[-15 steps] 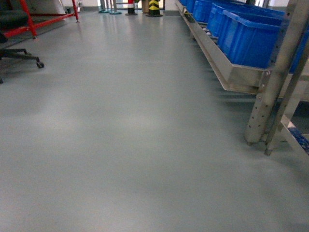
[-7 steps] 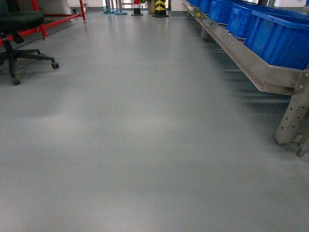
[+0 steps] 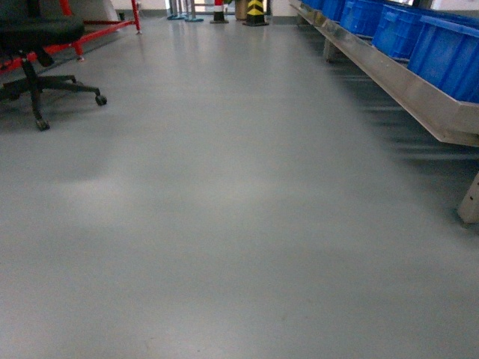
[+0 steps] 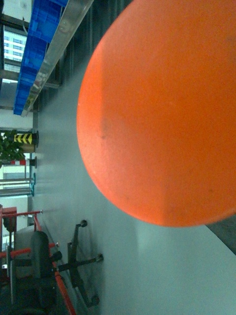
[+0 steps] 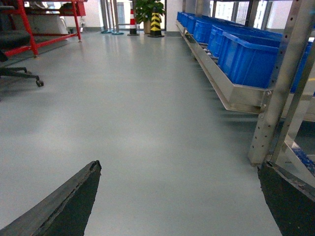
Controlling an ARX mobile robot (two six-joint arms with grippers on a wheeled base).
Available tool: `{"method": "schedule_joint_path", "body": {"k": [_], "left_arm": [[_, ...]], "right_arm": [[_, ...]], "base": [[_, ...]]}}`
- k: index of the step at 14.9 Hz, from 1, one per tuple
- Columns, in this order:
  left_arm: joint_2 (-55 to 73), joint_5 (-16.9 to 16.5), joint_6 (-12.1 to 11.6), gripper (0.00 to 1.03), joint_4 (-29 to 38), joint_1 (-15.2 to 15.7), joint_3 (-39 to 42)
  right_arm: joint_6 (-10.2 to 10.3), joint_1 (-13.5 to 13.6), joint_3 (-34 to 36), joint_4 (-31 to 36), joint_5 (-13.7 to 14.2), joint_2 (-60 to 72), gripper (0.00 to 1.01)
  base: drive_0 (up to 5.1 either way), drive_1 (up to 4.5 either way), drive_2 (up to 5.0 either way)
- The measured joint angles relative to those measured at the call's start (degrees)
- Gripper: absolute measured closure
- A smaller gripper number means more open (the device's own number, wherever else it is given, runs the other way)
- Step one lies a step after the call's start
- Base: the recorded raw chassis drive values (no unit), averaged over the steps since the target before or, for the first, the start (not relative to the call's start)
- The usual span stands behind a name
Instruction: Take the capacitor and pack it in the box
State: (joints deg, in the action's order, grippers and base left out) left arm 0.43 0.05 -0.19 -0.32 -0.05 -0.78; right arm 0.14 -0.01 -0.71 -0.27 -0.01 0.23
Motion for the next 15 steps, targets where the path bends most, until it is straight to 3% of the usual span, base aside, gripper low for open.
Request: {"method": "schedule_joint_path", "body": {"k": [15], "left_arm": [[0.0,-0.04,0.0,0.59,-0.04,0.0,0.0]], "right_arm": [[0.0,0.0,0.0,-0.11,0.02,0.02,0.03]], "base": [[-5.0,2.48,2.5]]}}
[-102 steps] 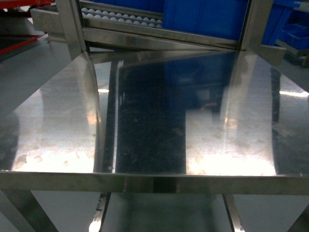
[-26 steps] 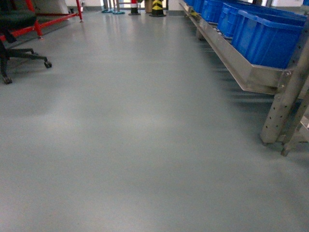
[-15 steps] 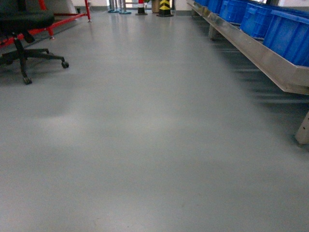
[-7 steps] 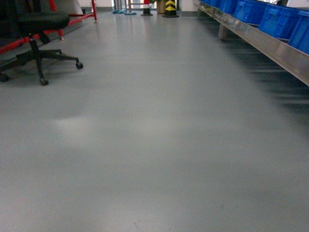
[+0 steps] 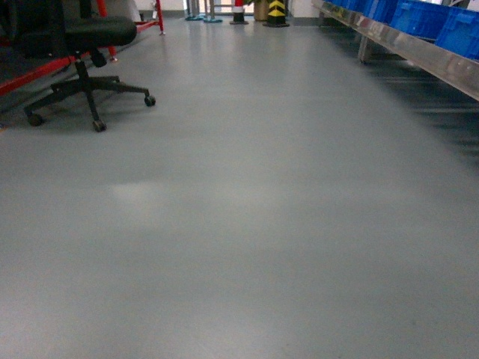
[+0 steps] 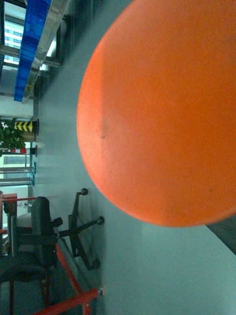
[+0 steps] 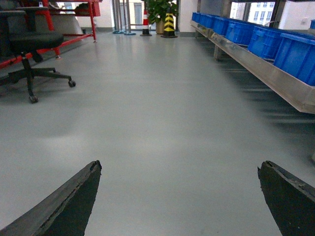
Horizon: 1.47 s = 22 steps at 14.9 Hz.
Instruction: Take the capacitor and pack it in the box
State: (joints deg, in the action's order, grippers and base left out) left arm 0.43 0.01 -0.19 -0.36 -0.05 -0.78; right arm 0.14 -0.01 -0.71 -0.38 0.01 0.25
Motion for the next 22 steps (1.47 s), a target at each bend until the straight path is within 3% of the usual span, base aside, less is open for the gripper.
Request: {"method": "schedule_joint_path", "body": {"k": [22], "left_arm": [[0.0,0.07,0.0,0.59,-0.07,0.0,0.0]], "right_arm": [[0.0,0.0,0.0,0.09,-0.02,0.0,0.03]], "base": [[-5.0,2.46,2.5]]}}
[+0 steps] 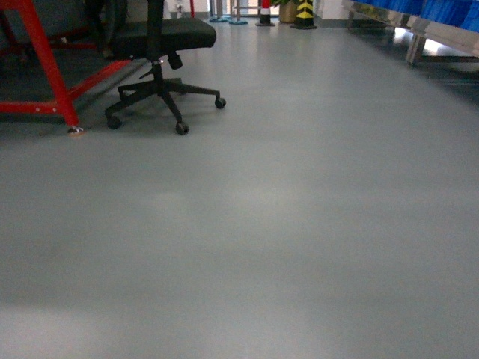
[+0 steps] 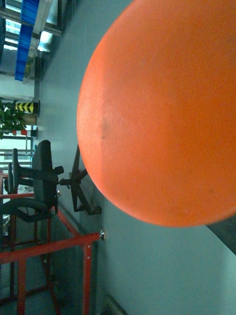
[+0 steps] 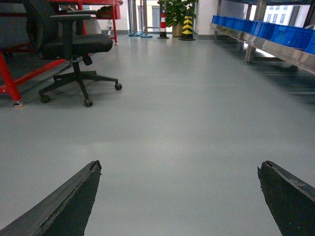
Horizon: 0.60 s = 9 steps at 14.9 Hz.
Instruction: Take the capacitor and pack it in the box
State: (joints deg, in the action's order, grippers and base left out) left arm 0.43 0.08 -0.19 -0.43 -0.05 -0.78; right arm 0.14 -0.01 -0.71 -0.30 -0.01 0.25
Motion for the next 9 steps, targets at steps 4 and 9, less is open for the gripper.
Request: {"method": "schedule_joint_path", "body": {"k": [4,9], "left_arm": [[0.0,-0.09,-0.02,0.59,0.07,0.0,0.0],[0.0,-0.04,-0.02,0.59,0.26,0.0,0.0]], "right_arm": [[0.0,0.0,0.0,-0.15,0.02,-0.02,0.03],[0.0,0.0,0.0,0.04,0.02,-0.02,0.03]], "base": [[-5.0,2.48,2.5],[-5.0,2.44,2.4]]}}
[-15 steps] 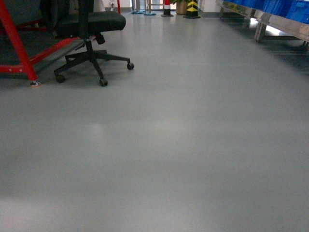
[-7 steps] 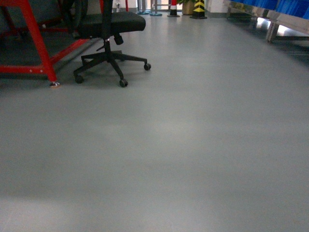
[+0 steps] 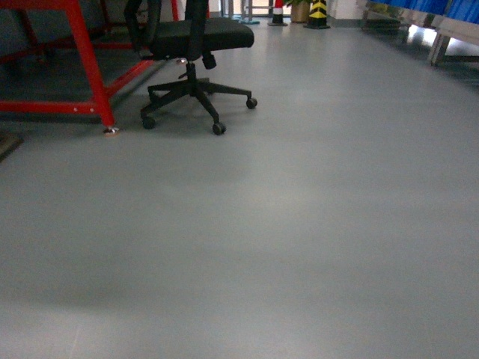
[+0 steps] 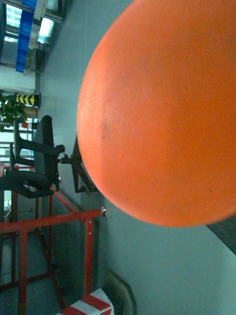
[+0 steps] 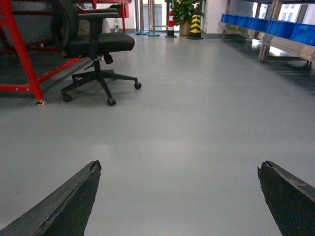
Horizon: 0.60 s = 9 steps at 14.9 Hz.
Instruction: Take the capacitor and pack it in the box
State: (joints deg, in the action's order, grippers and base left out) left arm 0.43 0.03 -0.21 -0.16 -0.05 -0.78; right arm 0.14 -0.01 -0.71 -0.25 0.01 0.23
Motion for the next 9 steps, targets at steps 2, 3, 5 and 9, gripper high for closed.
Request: {"method": "schedule_joint_path", "body": {"k": [2,3,5,9], "left_arm": [[0.0,-0.02,0.02,0.59,-0.22,0.0,0.0],[0.0,-0.04,0.02,0.59,-0.2,0.0,0.0],[0.0,0.0,0.0,0.59,-0.22,0.0,0.0],[0.0,0.0,0.0,0.59,-0.13,0.0,0.0]], "right_arm": [[0.0,0.0,0.0,0.0,0.0,0.0,0.03],[0.0,0.0,0.0,-0.09,0.0,0.0,0.03],[0.0,0.0,0.0,-0.07,0.02,0.0,0.03],[0.0,0.0,0.0,0.11,0.0,0.0,0.03]], "base": [[-5.1,2.34,2.3],[-5.1,2.33,2.3],[-5.0,2.49,2.5],[-5.1,2.36,2.4]]}}
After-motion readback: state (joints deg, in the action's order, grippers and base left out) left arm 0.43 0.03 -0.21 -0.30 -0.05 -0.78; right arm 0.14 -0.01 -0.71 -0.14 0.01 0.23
